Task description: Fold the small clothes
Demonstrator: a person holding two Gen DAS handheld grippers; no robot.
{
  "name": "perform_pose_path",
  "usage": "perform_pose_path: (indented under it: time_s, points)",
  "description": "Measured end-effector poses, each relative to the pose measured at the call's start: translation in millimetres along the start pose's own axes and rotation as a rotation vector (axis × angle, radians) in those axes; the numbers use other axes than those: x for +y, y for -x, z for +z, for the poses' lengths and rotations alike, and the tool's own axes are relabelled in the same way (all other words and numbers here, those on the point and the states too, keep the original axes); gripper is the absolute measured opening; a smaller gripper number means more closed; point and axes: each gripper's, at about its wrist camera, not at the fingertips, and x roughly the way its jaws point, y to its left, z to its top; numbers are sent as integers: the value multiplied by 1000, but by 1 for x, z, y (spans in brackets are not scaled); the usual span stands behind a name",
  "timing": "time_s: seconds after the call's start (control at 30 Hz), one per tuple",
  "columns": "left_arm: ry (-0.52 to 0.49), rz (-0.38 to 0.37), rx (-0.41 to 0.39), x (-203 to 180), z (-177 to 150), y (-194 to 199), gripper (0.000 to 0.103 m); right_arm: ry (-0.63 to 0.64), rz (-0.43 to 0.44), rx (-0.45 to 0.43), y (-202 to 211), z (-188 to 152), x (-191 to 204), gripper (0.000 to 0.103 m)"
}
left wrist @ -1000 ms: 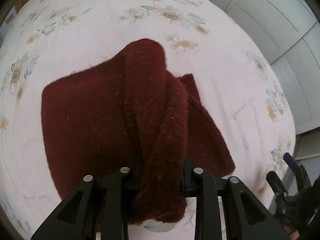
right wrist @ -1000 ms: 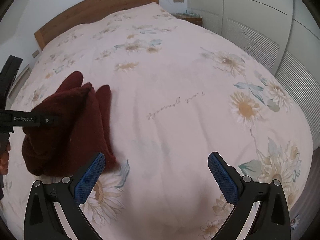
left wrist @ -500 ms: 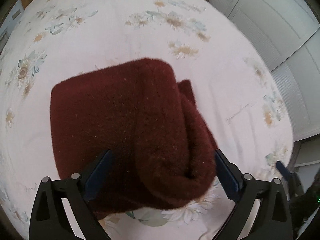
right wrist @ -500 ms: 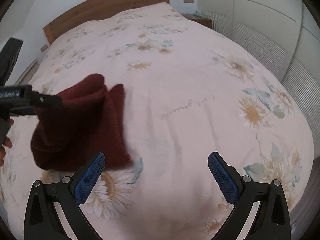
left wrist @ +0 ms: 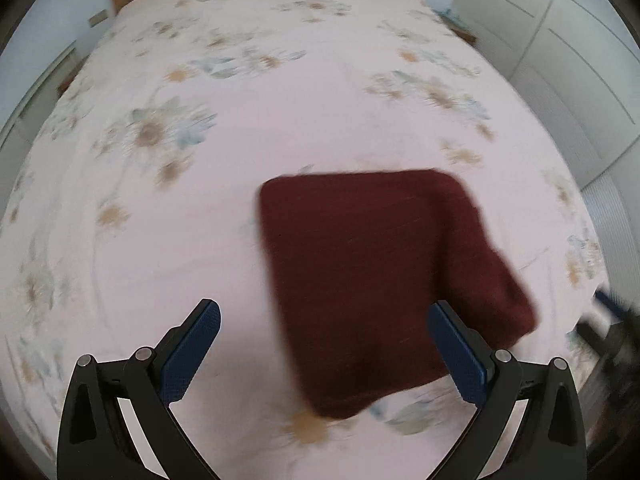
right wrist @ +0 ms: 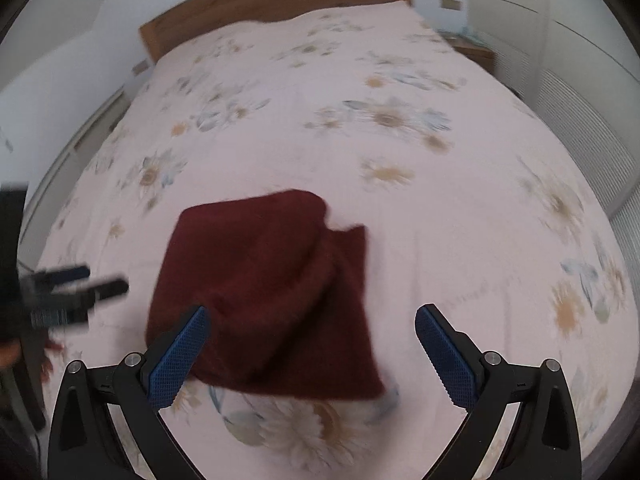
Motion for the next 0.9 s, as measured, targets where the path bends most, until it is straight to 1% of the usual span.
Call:
perform_pose_path:
  time_s: [0.07, 0.13, 0.2, 0.3, 0.37, 0.4, 0.43, 0.47, 0.5, 0.57, 0.67, 0.77, 0.87, 0.9]
  points:
    - [15, 3, 8, 18, -14, -2, 102, 17, 7, 39, -15, 14, 13, 95]
    - [30, 8, 16, 32, -26, -4, 102, 8, 33, 101, -39, 25, 25, 90]
    - [39, 5, 22, 41, -38, -5, 102, -11, 59, 164, -62, 29, 30, 79]
    - [36, -11, 33, 45, -51, -6, 102, -17, 41, 264, -95, 22, 36, 78]
    - [32, -21, 41, 47, -58, -7, 102, -16, 8, 306, -108, 12, 34, 77]
    - [30, -25, 44, 47, -60, -8, 102, -21, 12, 318, -112, 6, 31, 66]
    - [27, -28, 48, 47, -62, -9, 102, -34, 29, 326, -114, 0, 25, 53]
    - [25, -32, 50, 47, -64, -10, 102, -50, 45, 328, -114, -6, 18, 37]
    - [22, -37, 53, 47, -66, -12, 102, -61, 55, 318, -111, -9, 13, 33]
    - [21, -44, 61, 47, -68, -15, 102, -51, 42, 272, -100, -12, 2, 28]
    - [15, -45, 66, 47, -69, -19, 102, -71, 65, 223, -83, -12, -12, 25]
    - [14, -48, 64, 46, -68, -19, 102, -82, 80, 183, -61, -16, -25, 25]
    - [14, -58, 59, 43, -66, -18, 102, -73, 61, 173, -53, -25, -34, 25]
    - [10, -59, 56, 41, -65, -17, 102, -74, 50, 183, -54, -32, -41, 25]
